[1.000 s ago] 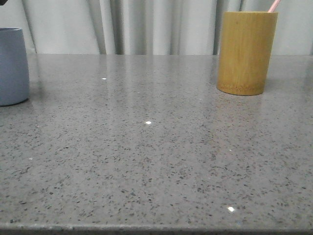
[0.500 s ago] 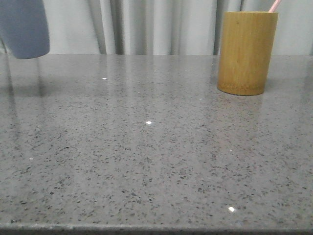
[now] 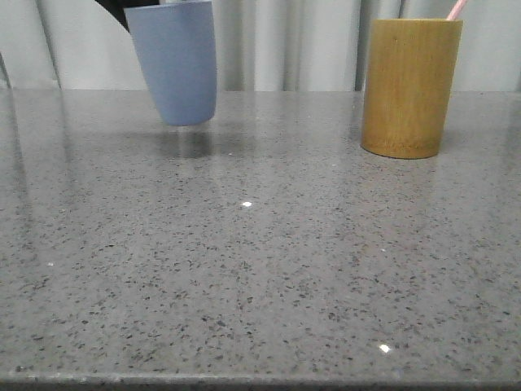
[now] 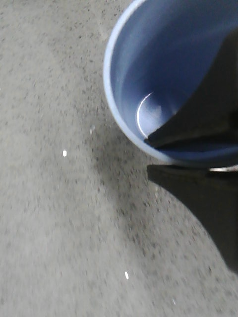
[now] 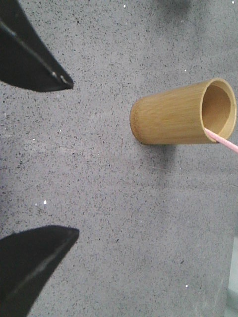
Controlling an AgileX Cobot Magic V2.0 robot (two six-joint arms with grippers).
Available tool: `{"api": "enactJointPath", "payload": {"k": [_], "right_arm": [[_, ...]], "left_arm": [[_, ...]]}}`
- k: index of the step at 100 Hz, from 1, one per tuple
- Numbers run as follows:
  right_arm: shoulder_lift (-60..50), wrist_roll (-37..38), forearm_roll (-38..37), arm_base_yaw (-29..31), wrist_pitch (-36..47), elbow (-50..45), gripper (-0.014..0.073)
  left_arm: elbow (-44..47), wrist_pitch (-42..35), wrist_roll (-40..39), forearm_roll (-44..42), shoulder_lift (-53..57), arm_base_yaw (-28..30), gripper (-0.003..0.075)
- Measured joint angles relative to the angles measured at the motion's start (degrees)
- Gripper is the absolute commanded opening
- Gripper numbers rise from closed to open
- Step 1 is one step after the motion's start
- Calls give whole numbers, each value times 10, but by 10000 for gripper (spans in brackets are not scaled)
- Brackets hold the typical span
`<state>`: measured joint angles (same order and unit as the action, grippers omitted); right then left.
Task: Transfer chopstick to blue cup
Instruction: 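Carry the blue cup with the left gripper toward the table center, then set the blue cup down, open the left gripper and withdraw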
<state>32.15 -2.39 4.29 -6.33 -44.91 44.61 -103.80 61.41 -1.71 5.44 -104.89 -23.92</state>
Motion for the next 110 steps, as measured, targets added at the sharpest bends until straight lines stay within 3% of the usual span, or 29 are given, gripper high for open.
{"api": "enactJointPath", "payload": {"k": [27, 84, 94, 110], "right_arm": [[0, 0, 0, 0, 0, 0, 561], [0, 0, 0, 0, 0, 0, 561], [0, 0, 0, 0, 0, 0, 561], [0, 0, 0, 0, 0, 0, 561]], "left_arm": [[-5, -9, 0, -5, -33, -29, -19], [-9, -9, 13, -8, -47, -33, -6], [-9, -7, 20, -8, -47, -33, 90], [-9, 7, 27, -8, -49, -33, 397]]}}
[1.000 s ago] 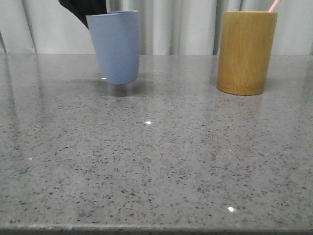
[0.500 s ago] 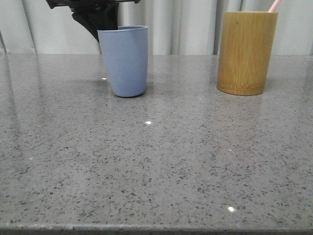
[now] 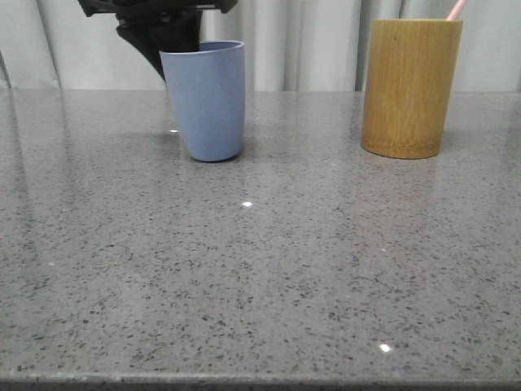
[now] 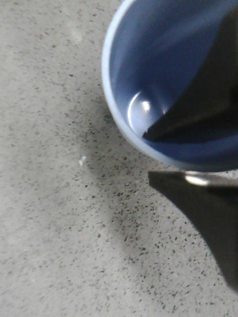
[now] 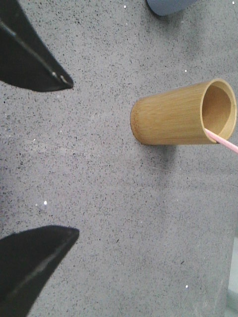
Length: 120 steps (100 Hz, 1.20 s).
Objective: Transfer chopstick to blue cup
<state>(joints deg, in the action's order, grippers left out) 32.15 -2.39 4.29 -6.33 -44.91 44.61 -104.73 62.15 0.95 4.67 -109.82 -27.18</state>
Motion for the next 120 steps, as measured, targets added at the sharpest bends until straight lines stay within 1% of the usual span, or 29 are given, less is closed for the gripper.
{"api": "enactJointPath", "payload": {"k": [3, 5, 6, 7, 10, 13, 15, 43, 66, 89, 102, 109, 120], "right_arm": [[0, 0, 0, 0, 0, 0, 561], [0, 0, 0, 0, 0, 0, 561], [0, 0, 0, 0, 0, 0, 561], [0, 0, 0, 0, 0, 0, 561], [0, 0, 0, 0, 0, 0, 561], [0, 0, 0, 0, 0, 0, 561], [0, 0, 0, 0, 0, 0, 561], [0, 0, 0, 0, -1, 0, 561], [0, 1, 0, 0, -2, -1, 561], [0, 1, 0, 0, -2, -1, 561], [0, 1, 0, 0, -2, -1, 561], [0, 1, 0, 0, -2, -1, 561], [0, 1, 0, 0, -2, -1, 561]], "left_arm": [[-1, 5, 1, 0, -2, 0, 465], [-2, 6, 1, 0, -2, 0, 489], [-2, 9, 1, 0, -2, 0, 521], [-5, 10, 1, 0, -3, 0, 521], [-9, 16, 1, 0, -5, 0, 562], [-13, 21, 1, 0, -6, 0, 587], [-17, 23, 1, 0, -6, 0, 592], [-84, 74, -1, 4, -1, 0, 589], [-92, 95, -3, -7, 37, 0, 589], [-91, 85, -13, -13, 96, 41, 589], [-54, 80, -14, -15, 145, 75, 589], [-15, 72, -14, -15, 178, 95, 589], [77, 41, -15, -15, 237, 124, 589]]}}
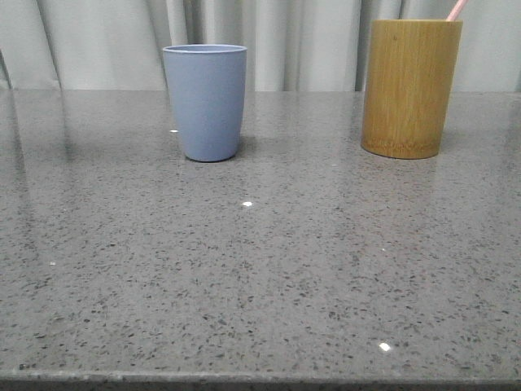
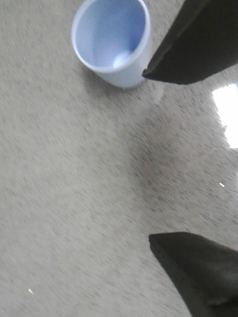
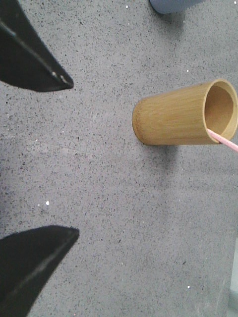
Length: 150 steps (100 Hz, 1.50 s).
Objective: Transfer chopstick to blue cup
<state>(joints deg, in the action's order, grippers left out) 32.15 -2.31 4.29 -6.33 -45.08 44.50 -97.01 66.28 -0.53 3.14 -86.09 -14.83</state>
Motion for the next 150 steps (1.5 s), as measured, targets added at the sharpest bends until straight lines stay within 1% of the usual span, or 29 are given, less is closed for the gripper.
{"api": "enactJointPath", "payload": {"k": [12, 16, 30, 44, 64, 78, 88, 113, 135, 150], "right_arm": [[0, 0, 0, 0, 0, 0, 561], [0, 0, 0, 0, 0, 0, 561], [0, 0, 0, 0, 0, 0, 561], [0, 0, 0, 0, 0, 0, 561], [0, 0, 0, 0, 0, 0, 561], [0, 0, 3, 0, 1, 0, 561], [0, 0, 13, 0, 25, -1, 561], [37, 0, 60, 0, 181, -1, 561], [124, 0, 64, 0, 302, -1, 561], [191, 0, 83, 0, 383, -2, 561]], "left_arm": [[116, -48, -11, -2, 82, 22, 589], [163, -62, -14, -2, 111, 26, 589], [285, -98, -22, -2, 206, 30, 589], [388, -120, -35, -2, 297, 30, 589], [501, -151, -58, -1, 415, 30, 589], [537, -155, -59, -1, 475, 30, 589], [543, -157, -60, -1, 494, 30, 589], [544, -159, -60, -1, 497, 30, 589], [544, -161, -61, -1, 497, 30, 589], [544, -162, -61, -1, 497, 30, 589]]}}
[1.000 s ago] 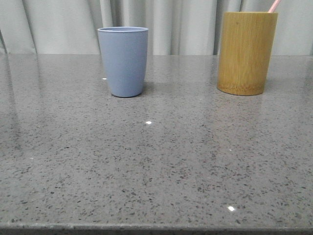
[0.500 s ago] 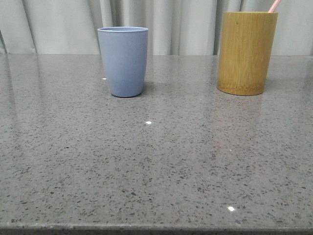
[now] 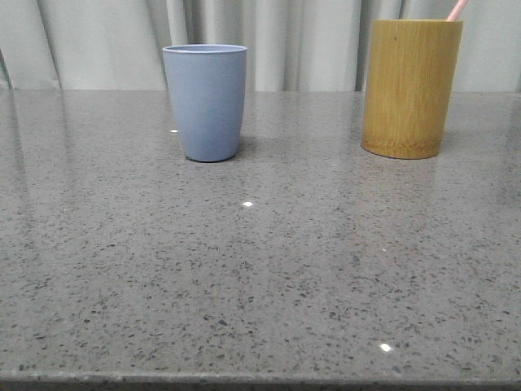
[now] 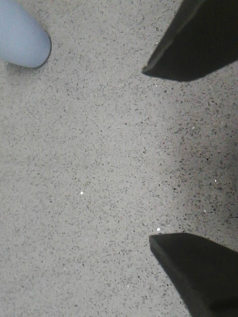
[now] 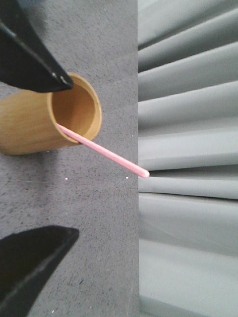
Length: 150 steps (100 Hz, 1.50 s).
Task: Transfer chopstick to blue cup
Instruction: 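Grasp the pink chopstick with the right gripper and lift it out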
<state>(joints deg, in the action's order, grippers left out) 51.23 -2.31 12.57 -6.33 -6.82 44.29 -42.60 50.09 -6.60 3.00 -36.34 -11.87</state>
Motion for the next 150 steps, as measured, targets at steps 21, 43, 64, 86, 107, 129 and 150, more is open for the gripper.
{"api": "enactJointPath", "payload": {"k": [21, 43, 64, 86, 107, 129, 150], "right_arm": [[81, 0, 23, 0, 96, 0, 561], [145, 38, 29, 0, 179, 0, 561], [194, 76, 32, -5, 231, 1, 561], [245, 85, 33, -20, 254, 32, 561], [284, 86, 33, -23, 258, 65, 561], [290, 86, 33, -23, 259, 67, 543], [290, 86, 33, -23, 266, 67, 346]], "left_arm": [[0, 0, 0, 0, 0, 0, 589], [0, 0, -1, 0, 0, 0, 589], [0, 0, -1, 0, 0, 0, 589], [0, 0, -1, 0, 0, 0, 589], [0, 0, -1, 0, 0, 0, 589], [0, 0, -1, 0, 0, 0, 589], [0, 0, -1, 0, 0, 0, 589]]}}
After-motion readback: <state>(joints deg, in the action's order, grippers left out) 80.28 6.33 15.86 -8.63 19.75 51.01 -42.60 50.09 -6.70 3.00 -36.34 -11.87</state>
